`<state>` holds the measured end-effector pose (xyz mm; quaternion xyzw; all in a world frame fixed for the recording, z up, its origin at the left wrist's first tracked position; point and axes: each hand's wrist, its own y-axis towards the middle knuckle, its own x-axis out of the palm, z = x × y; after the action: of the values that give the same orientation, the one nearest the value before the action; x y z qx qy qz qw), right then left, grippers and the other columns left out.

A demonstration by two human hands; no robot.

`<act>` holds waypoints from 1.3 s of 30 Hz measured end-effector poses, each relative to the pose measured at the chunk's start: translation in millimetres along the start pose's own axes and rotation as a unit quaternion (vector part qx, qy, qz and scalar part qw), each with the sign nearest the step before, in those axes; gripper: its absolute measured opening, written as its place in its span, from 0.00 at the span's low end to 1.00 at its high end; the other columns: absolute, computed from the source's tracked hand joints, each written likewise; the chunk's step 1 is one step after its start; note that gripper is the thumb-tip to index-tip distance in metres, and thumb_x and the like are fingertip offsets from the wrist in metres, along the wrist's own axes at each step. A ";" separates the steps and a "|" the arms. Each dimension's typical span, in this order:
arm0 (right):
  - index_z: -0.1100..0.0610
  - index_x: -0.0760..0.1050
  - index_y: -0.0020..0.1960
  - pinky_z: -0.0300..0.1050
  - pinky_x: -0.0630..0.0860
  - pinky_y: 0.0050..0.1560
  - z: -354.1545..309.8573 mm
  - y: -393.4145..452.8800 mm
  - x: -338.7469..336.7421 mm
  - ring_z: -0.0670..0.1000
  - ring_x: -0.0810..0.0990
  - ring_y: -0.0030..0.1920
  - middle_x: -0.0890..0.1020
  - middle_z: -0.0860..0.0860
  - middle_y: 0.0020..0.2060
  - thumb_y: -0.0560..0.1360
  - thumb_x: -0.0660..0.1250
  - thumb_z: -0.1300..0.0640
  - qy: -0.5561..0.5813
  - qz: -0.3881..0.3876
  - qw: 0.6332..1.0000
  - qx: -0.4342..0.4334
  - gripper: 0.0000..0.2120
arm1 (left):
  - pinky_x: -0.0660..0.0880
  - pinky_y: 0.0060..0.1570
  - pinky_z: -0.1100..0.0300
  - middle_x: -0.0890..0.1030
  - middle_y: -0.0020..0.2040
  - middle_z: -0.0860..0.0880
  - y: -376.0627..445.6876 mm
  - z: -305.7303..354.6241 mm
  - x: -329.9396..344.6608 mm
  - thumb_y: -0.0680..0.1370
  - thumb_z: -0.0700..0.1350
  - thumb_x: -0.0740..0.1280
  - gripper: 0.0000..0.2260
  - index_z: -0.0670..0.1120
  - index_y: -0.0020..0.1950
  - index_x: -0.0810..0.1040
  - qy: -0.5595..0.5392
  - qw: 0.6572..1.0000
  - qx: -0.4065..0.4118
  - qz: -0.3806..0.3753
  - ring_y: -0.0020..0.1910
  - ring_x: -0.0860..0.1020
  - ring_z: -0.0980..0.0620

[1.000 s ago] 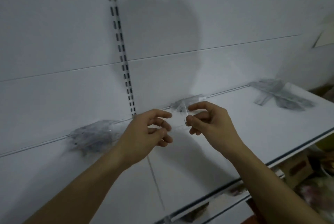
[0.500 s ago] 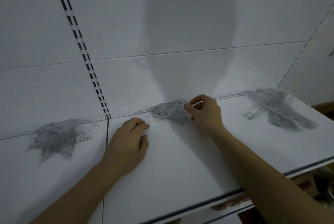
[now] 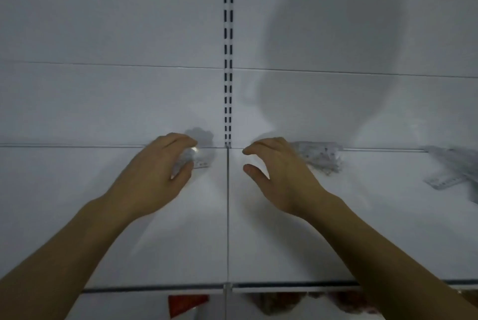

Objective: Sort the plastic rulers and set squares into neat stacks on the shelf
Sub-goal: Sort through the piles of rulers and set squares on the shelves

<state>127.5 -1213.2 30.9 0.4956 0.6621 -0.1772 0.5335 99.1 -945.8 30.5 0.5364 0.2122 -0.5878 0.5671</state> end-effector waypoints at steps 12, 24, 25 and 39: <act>0.47 0.65 0.76 0.51 0.62 0.75 -287.1 37.0 110.0 0.47 0.59 0.76 0.66 0.45 0.74 0.82 0.59 0.42 0.004 -0.085 0.976 -0.199 0.24 | 0.60 0.73 0.56 0.67 0.77 0.49 -225.8 -185.1 -165.3 0.81 0.54 0.63 0.26 0.46 0.77 0.66 0.087 0.972 -0.214 0.045 0.75 0.66 0.49; 0.47 0.61 0.78 0.52 0.62 0.75 -541.5 90.1 231.9 0.47 0.59 0.76 0.64 0.46 0.76 0.82 0.58 0.40 0.019 -0.160 0.905 -0.394 0.27 | 0.56 0.73 0.59 0.64 0.78 0.49 -439.4 -296.8 -301.6 0.82 0.51 0.64 0.27 0.46 0.78 0.63 0.148 0.902 -0.386 0.128 0.77 0.62 0.51; 0.47 0.62 0.77 0.52 0.63 0.74 -560.1 97.2 240.6 0.48 0.60 0.76 0.65 0.46 0.75 0.82 0.59 0.40 0.019 -0.164 0.898 -0.408 0.26 | 0.57 0.72 0.59 0.65 0.78 0.50 -450.5 -303.1 -309.6 0.82 0.51 0.64 0.26 0.47 0.78 0.63 0.152 0.894 -0.398 0.139 0.76 0.63 0.51; 0.47 0.58 0.79 0.50 0.63 0.74 -705.6 240.0 356.2 0.47 0.60 0.75 0.63 0.46 0.75 0.83 0.58 0.41 0.004 -0.236 0.863 -0.446 0.27 | 0.56 0.74 0.60 0.62 0.79 0.52 -481.6 -485.0 -388.8 0.84 0.47 0.59 0.23 0.49 0.79 0.62 0.167 0.870 -0.447 0.124 0.77 0.62 0.52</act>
<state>-22.6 -401.0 46.9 0.0341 0.7700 0.0184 0.6369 -227.6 -230.5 34.2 0.3373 0.4757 -0.2563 0.7708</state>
